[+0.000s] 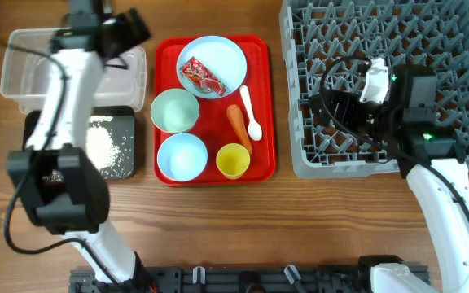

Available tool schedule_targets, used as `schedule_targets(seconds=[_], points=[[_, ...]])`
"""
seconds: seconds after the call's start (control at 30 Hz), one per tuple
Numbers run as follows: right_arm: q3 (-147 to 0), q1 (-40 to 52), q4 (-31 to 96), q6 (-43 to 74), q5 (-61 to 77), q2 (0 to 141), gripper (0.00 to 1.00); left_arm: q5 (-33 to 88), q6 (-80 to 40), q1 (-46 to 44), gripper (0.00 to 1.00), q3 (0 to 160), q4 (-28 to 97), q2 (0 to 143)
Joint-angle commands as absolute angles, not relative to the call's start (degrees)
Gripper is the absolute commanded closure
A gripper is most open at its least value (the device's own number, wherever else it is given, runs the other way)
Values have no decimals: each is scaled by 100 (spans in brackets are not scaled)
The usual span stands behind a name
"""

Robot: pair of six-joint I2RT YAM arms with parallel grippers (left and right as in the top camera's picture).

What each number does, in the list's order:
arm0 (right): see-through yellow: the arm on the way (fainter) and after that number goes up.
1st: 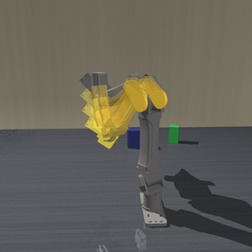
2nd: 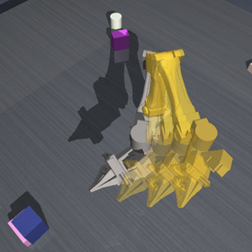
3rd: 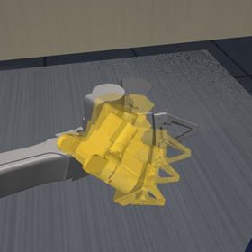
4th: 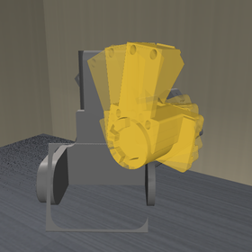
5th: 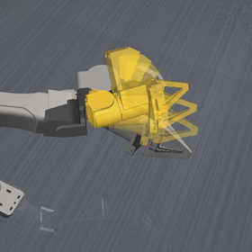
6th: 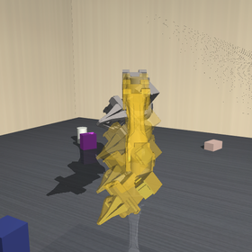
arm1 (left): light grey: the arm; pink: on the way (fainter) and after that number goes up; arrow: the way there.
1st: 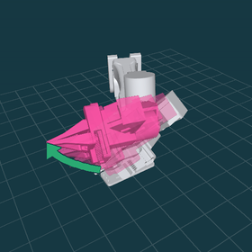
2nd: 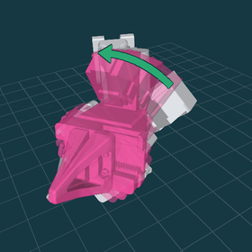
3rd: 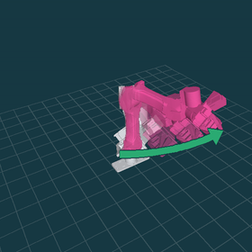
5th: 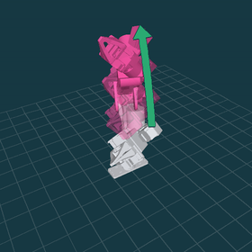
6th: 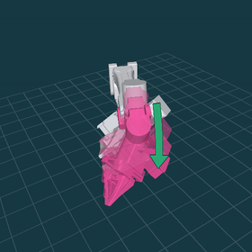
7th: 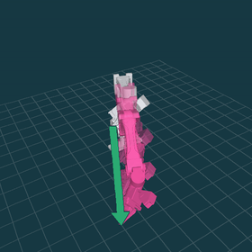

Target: Sort waste into correct bins and load items into the dishwasher rack

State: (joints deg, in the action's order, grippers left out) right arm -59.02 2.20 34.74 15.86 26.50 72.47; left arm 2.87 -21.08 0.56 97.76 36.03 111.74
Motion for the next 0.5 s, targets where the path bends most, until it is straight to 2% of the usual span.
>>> schedule_targets(seconds=[0.0,0.27,0.47], points=[[-5951,239,3476,1653,2565,7319,0,187,-2080,-683,0,9880,3540,11373],[-5951,239,3496,1649,2543,7319,0,185,-2176,-1424,0,9880,3210,12193],[-5951,239,3612,1647,2521,7319,1,191,-1695,-1559,0,9880,3039,12665]])
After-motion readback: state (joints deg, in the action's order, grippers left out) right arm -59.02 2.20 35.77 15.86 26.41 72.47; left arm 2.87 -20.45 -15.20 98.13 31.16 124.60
